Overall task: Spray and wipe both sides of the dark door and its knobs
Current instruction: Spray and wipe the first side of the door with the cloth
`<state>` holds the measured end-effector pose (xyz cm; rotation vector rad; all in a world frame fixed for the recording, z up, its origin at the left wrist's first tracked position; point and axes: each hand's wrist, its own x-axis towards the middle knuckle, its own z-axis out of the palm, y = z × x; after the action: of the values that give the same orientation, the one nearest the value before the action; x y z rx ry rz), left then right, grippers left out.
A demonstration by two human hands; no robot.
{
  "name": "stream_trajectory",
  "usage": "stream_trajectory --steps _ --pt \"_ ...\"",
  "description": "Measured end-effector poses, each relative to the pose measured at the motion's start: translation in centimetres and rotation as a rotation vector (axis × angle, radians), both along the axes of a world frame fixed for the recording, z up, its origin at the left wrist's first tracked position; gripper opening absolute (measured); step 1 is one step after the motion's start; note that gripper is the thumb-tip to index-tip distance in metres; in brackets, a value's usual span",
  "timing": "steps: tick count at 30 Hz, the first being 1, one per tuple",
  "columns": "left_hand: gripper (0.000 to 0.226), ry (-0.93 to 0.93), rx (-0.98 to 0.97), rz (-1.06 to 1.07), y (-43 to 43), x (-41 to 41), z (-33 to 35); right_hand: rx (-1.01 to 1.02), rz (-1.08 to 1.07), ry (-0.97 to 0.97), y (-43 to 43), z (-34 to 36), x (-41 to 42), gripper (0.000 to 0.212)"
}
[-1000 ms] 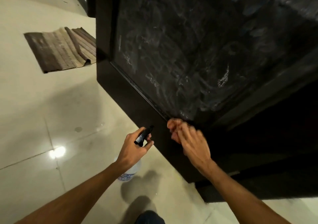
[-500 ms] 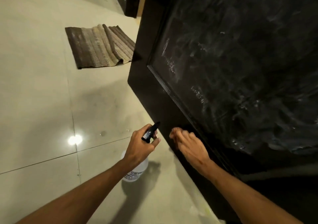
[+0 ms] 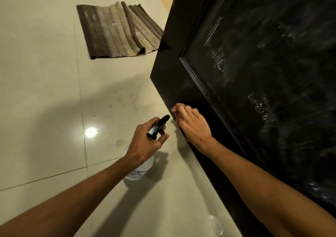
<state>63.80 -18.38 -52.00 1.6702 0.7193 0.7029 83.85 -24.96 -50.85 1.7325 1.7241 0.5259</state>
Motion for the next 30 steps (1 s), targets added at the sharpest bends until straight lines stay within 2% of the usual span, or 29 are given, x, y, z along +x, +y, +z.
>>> stream_trajectory --steps 3,5,7,10,13,16,18,20,23,24,26,28,29,30 --pt "0.020 0.003 -0.025 0.008 0.1 0.0 -0.8 -0.229 0.051 -0.026 -1.4 -3.4 -1.2 0.049" --pt "0.021 -0.002 -0.029 0.016 0.4 0.0 -0.6 -0.346 0.028 -0.036 -3.4 -2.8 -2.0 0.056" --pt "0.021 -0.008 -0.035 0.007 0.8 0.1 -0.2 -0.211 -0.001 0.002 -2.8 0.3 -1.4 0.061" --pt "0.021 -0.027 -0.049 0.001 0.6 0.3 0.2 0.059 -0.058 -0.108 0.2 6.8 -0.3 0.073" --pt "0.022 -0.037 -0.059 -0.013 -1.2 1.0 0.6 0.053 -0.089 -0.085 -1.4 8.9 -0.6 0.067" --pt "0.019 -0.100 -0.066 -0.059 -3.4 1.2 2.7 -0.059 -0.177 -0.038 -7.2 9.6 -1.8 0.077" --pt "0.020 -0.124 -0.063 -0.060 -4.0 1.1 4.2 -0.086 -0.231 0.054 -10.0 11.0 -2.2 0.069" --pt "0.022 -0.124 -0.056 -0.056 -4.3 0.5 5.3 -0.071 -0.199 0.094 -11.2 13.1 -2.9 0.046" --pt "0.025 -0.137 -0.019 -0.087 -6.5 0.1 8.1 0.177 -0.156 0.036 -13.8 18.6 -3.3 0.029" --pt "0.026 -0.140 -0.023 -0.094 -7.4 0.1 8.9 0.291 -0.115 0.018 -14.9 20.6 -3.2 0.026" --pt "0.026 -0.159 -0.026 -0.126 -9.5 0.0 11.5 0.421 -0.226 0.004 -17.8 24.2 -2.6 0.025" --pt "0.025 -0.173 -0.052 -0.143 -10.5 0.1 12.4 0.370 -0.345 0.165 -19.9 23.6 -1.9 0.027" --pt "0.024 -0.186 -0.054 -0.151 -11.1 0.1 13.5 0.411 -0.394 0.153 -21.1 22.7 -2.0 0.030" --pt "0.024 -0.195 -0.046 -0.151 -11.4 0.0 14.3 0.316 -0.401 0.007 -21.6 21.8 -2.3 0.035"
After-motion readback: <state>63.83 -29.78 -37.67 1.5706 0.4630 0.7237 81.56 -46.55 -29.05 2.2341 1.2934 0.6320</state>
